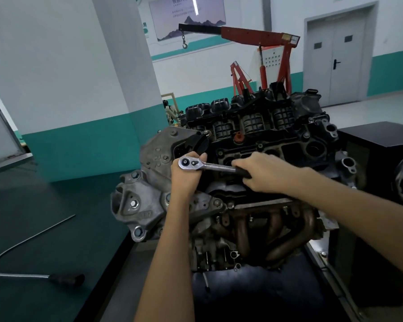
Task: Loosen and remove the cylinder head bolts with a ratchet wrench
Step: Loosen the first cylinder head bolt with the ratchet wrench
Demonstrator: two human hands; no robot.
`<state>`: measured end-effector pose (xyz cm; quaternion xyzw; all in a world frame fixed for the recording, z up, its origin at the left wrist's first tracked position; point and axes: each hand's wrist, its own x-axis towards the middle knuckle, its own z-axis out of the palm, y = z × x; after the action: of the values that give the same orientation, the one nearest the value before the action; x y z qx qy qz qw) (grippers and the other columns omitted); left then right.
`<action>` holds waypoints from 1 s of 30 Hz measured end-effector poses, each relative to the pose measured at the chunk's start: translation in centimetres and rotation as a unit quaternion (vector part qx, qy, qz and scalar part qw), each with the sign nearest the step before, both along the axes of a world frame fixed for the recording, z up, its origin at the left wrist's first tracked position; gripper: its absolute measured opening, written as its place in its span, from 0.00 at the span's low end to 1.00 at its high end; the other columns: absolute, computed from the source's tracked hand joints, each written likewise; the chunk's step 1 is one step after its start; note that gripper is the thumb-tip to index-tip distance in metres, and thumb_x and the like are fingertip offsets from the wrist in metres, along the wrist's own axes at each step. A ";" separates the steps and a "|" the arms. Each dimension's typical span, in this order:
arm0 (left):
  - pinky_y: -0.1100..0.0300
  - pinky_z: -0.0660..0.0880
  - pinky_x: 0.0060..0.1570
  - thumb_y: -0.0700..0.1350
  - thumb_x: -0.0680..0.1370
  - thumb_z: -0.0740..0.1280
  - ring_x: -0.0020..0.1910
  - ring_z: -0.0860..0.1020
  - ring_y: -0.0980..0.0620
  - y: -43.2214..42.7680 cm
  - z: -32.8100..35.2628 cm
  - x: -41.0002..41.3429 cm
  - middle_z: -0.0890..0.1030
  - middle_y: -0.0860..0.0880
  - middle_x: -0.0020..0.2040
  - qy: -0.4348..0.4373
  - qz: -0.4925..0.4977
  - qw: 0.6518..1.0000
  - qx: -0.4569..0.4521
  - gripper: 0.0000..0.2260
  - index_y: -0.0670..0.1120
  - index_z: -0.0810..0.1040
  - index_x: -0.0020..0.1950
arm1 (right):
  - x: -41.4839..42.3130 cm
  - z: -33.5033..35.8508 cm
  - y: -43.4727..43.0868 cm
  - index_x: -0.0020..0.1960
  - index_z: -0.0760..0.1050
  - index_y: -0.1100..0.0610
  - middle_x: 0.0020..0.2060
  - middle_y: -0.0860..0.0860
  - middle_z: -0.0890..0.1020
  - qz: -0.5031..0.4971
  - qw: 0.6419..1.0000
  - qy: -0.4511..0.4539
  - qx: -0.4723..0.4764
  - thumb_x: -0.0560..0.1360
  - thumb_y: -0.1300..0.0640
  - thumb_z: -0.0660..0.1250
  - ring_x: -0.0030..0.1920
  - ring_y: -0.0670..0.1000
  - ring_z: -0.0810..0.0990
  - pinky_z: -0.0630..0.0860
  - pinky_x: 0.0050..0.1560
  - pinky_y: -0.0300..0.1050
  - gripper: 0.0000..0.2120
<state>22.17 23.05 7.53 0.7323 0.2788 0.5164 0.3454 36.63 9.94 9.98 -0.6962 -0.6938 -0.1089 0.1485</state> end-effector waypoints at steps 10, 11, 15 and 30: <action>0.56 0.61 0.34 0.40 0.78 0.66 0.31 0.63 0.47 0.1 0.1 0.7 0.66 0.40 0.29 -0.014 0.063 0.998 0.023 0.18 0.30 0.69 0.34 | -5.4 -6.2 -0.7 0.43 0.67 0.54 0.36 0.53 0.76 -0.011 0.967 0.254 0.036 0.69 0.60 0.64 0.40 0.58 0.78 0.75 0.37 0.48 0.06; 0.56 0.61 0.34 0.40 0.78 0.66 0.31 0.63 0.47 0.1 0.0 0.8 0.67 0.40 0.29 -0.008 0.073 0.997 0.034 0.18 0.29 0.70 0.34 | -7.2 -7.6 -0.6 0.44 0.69 0.54 0.35 0.53 0.77 0.001 0.946 0.320 0.051 0.69 0.61 0.63 0.38 0.56 0.78 0.75 0.37 0.46 0.06; 0.56 0.63 0.33 0.42 0.78 0.66 0.30 0.65 0.48 0.1 -0.1 0.7 0.68 0.40 0.28 -0.007 0.100 0.994 0.049 0.18 0.31 0.71 0.34 | -12.7 -9.9 0.3 0.47 0.72 0.53 0.33 0.46 0.79 0.035 0.860 0.498 0.104 0.71 0.64 0.62 0.32 0.42 0.79 0.73 0.32 0.33 0.09; 0.63 0.61 0.30 0.42 0.78 0.67 0.29 0.63 0.55 0.1 0.4 0.0 0.66 0.45 0.29 0.007 0.007 1.000 -0.005 0.18 0.35 0.68 0.33 | 1.8 4.5 1.3 0.46 0.73 0.50 0.32 0.43 0.69 0.036 0.995 -0.096 0.001 0.72 0.58 0.64 0.31 0.47 0.70 0.67 0.33 0.43 0.05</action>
<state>22.18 23.13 7.88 0.7322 0.2890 0.5125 0.3432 38.43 11.23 14.48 -0.6569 -0.7293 -0.1704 0.0863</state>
